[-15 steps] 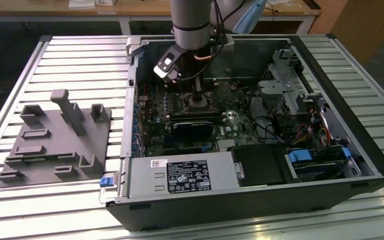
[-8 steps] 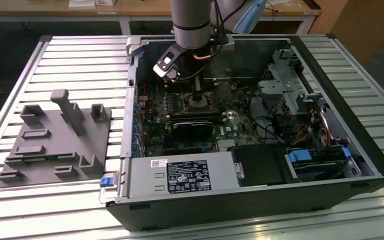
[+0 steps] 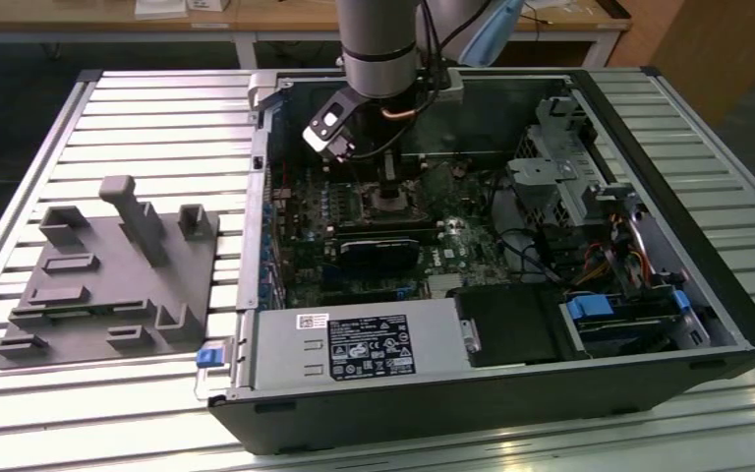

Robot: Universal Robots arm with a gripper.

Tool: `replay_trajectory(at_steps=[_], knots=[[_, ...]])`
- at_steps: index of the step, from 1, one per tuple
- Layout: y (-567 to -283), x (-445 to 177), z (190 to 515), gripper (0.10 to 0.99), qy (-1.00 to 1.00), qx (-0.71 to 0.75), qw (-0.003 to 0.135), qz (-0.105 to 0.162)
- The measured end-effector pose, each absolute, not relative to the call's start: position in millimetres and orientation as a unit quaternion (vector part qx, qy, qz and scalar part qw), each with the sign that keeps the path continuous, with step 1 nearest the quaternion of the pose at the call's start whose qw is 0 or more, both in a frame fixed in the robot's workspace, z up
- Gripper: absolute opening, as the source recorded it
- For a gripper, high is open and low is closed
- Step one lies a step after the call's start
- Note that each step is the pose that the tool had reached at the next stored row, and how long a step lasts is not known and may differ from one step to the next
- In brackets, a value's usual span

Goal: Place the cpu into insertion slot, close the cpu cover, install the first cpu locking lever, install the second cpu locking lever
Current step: 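Place the cpu into insertion slot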

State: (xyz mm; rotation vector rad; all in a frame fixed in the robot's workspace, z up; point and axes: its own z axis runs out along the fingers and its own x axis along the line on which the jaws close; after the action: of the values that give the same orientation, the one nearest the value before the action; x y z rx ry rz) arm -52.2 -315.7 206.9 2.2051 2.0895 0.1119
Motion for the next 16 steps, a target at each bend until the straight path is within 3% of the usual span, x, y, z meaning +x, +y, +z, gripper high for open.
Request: replay_trajectory(at_steps=[16], knots=[[-318.0,-51.6,200.4,0.106,0.671,0.739,0.039,0.048]])
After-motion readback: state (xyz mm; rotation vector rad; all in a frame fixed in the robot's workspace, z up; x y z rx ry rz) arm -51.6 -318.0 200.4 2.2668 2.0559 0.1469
